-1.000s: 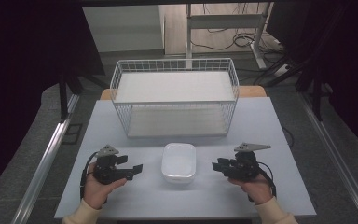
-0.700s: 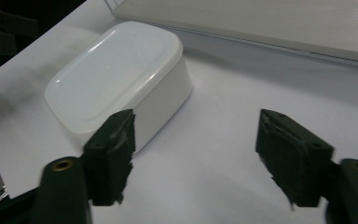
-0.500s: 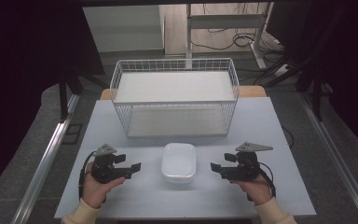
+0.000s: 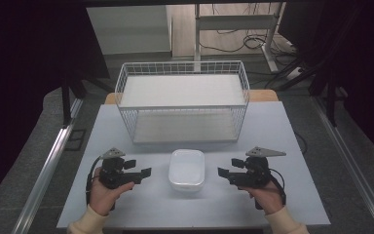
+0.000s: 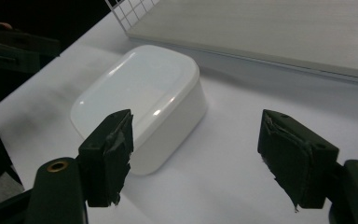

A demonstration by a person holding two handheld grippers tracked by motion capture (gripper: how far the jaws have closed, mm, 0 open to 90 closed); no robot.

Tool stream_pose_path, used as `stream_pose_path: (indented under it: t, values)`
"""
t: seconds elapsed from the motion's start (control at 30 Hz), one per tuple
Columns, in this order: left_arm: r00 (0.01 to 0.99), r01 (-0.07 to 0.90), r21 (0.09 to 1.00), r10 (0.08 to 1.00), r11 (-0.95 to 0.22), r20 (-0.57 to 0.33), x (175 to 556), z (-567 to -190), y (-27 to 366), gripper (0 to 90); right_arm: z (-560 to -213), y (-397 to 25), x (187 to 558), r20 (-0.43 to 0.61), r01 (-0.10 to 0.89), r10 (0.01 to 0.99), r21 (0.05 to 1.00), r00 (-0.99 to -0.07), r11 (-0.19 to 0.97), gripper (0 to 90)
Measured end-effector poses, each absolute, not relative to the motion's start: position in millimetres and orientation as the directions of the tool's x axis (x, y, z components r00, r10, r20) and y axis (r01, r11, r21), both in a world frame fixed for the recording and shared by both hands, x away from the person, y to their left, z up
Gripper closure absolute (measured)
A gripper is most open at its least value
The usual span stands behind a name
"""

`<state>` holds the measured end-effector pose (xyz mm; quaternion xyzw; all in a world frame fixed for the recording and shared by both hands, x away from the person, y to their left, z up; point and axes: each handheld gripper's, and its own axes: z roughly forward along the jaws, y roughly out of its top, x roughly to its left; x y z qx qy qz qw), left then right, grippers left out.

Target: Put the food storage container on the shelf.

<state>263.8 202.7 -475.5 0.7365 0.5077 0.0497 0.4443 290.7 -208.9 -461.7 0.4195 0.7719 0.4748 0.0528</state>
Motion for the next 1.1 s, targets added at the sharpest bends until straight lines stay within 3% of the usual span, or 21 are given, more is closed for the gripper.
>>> stream_pose_path:
  t: [0.43, 1.1]
  values:
    - [0.487, 0.768, 0.638, 0.693, -0.05, -0.532, 292.9, -467.4, 179.2, 24.1, -455.4, -181.4, 307.4, 0.372, 0.653, 0.695, 0.735, -0.615, 0.184, 30.4]
    - [0.473, 0.809, 0.581, 0.685, -0.089, -0.554, 313.3, -489.2, 156.6, 29.1, -479.1, -154.5, 317.2, 0.425, 0.713, 0.683, 0.67, -0.594, 0.204, 32.5]
